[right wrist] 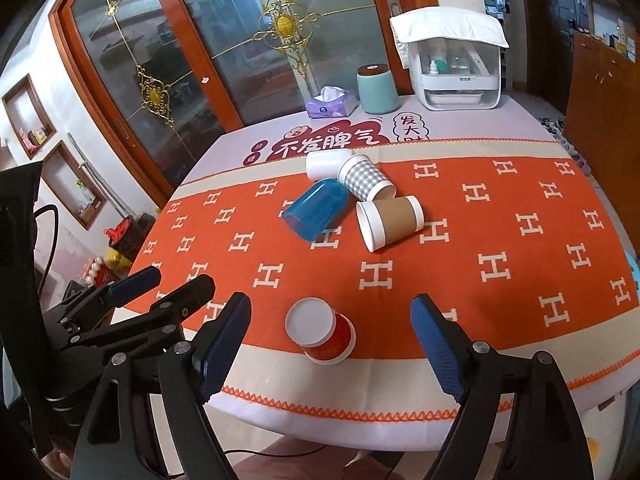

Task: Flip cup upside down

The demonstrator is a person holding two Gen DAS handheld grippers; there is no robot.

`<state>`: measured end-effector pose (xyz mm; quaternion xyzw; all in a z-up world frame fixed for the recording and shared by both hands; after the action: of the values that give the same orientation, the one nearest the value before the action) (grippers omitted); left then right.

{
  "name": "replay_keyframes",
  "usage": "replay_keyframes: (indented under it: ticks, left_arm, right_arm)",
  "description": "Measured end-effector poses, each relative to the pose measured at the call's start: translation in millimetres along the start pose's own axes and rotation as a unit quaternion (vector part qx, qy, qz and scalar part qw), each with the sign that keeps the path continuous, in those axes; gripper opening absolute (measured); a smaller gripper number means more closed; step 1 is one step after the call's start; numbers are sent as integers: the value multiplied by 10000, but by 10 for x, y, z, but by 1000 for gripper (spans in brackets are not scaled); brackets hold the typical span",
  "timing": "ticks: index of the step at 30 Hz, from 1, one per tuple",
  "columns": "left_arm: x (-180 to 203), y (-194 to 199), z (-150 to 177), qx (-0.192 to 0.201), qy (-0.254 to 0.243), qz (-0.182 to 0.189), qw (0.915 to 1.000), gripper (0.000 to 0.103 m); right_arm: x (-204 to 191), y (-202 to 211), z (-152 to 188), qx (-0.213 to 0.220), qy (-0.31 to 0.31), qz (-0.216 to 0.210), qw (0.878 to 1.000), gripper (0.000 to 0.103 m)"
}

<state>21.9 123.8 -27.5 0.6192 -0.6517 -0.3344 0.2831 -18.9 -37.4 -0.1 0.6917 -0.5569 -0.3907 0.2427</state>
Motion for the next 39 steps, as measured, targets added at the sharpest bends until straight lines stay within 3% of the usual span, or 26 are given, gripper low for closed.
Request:
replay_keyframes:
  ticks: [39]
  left_arm:
    - [-90,-258,47,-284,90,60,9995,63]
  right_arm:
    - [37,-270,26,-241,-79,78,9996,84]
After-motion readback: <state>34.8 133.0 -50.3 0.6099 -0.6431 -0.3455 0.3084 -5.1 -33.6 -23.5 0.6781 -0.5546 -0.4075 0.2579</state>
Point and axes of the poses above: each gripper's, at about its wrist camera, not at the fingertips, and y roughly against the way its jaws point, x to its right, z to its underside, the point moved 7 cm from there along -y, roughly the way its jaws point, and after that the axes turned 4 degrees about -y, right-handed, at the moved point
